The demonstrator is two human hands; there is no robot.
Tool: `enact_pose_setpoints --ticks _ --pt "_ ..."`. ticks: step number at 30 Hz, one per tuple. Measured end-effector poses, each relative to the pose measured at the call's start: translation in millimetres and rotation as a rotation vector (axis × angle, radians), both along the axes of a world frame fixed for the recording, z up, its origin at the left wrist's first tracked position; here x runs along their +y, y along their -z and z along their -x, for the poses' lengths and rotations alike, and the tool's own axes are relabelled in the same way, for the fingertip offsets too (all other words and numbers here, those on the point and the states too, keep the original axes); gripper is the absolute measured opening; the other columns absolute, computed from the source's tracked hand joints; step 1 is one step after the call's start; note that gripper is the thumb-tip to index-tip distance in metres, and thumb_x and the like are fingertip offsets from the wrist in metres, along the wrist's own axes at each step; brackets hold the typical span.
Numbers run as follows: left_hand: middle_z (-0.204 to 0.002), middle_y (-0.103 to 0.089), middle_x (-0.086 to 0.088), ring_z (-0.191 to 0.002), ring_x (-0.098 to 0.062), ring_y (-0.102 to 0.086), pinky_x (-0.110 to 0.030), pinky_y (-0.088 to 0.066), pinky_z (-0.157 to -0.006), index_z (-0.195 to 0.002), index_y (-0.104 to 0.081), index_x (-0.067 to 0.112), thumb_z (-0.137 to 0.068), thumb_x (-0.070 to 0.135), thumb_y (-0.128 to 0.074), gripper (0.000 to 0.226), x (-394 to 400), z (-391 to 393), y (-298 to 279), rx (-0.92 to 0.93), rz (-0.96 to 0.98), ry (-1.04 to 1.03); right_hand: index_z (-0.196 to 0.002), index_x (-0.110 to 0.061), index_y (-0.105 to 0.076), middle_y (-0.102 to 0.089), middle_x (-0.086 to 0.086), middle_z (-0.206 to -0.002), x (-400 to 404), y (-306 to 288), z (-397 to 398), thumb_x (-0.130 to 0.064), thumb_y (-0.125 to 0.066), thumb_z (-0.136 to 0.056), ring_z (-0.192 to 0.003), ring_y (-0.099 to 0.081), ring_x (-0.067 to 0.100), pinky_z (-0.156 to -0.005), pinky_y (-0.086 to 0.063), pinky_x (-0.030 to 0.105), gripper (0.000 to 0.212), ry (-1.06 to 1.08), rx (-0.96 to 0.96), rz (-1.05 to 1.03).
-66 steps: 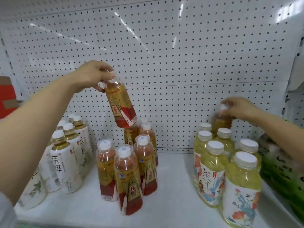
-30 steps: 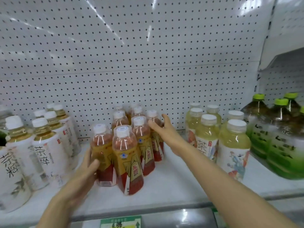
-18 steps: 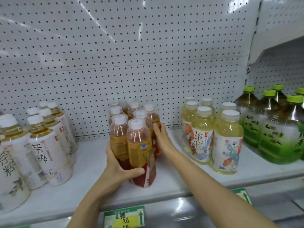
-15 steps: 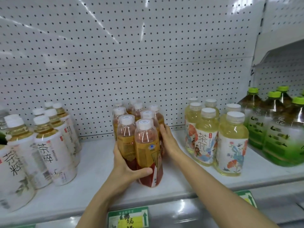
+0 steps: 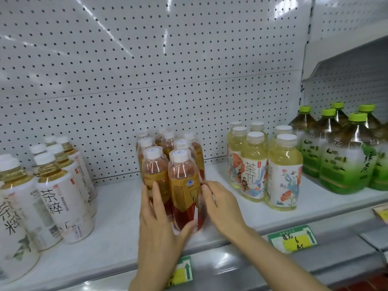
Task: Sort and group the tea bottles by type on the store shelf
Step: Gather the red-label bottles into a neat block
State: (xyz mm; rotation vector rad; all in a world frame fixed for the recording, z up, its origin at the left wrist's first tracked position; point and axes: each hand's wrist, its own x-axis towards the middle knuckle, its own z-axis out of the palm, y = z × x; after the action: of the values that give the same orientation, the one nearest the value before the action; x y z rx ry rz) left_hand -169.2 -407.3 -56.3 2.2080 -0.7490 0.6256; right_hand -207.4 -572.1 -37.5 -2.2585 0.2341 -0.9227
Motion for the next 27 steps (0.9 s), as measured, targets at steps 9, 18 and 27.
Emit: enact_pose_setpoints --ticks 9,18,27 --pt "-0.161 -0.021 -0.024 -0.145 -0.046 -0.027 -0.062 -0.033 -0.112 -0.152 -0.028 -0.006 -0.078 0.044 -0.070 0.099 -22.5 23.6 1.9 -0.292 -0.023 -0.089 -0.103 -0.014 -0.069 -0.069 0.000 -0.096 -22.0 10.1 65.0 -0.027 -0.053 -0.095 -0.086 -0.062 0.017 -0.075 -0.052 0.031 0.021 0.046 -0.187 0.487" --pt "-0.149 -0.042 -0.019 -0.137 -0.039 -0.042 -0.046 -0.034 -0.114 -0.146 -0.041 0.003 -0.091 0.035 -0.058 0.066 -140.4 110.2 -19.5 -0.470 0.113 0.272 -0.100 -0.008 -0.074 -0.071 0.003 -0.096 -136.0 25.0 160.8 -0.012 -0.067 -0.088 -0.088 -0.062 0.025 -0.078 -0.050 0.035 0.014 0.193 -0.384 0.627" --pt "-0.165 -0.012 -0.005 -0.150 -0.016 -0.016 -0.024 -0.014 -0.117 -0.160 -0.006 0.014 -0.089 0.047 -0.067 0.099 -321.3 165.8 -48.0 0.171 -0.008 0.507 -0.148 -0.008 -0.037 -0.039 0.012 -0.150 -325.5 2.2 244.2 -0.028 -0.071 -0.087 -0.138 -0.032 0.026 -0.115 -0.029 0.041 0.073 0.554 -0.236 0.250"
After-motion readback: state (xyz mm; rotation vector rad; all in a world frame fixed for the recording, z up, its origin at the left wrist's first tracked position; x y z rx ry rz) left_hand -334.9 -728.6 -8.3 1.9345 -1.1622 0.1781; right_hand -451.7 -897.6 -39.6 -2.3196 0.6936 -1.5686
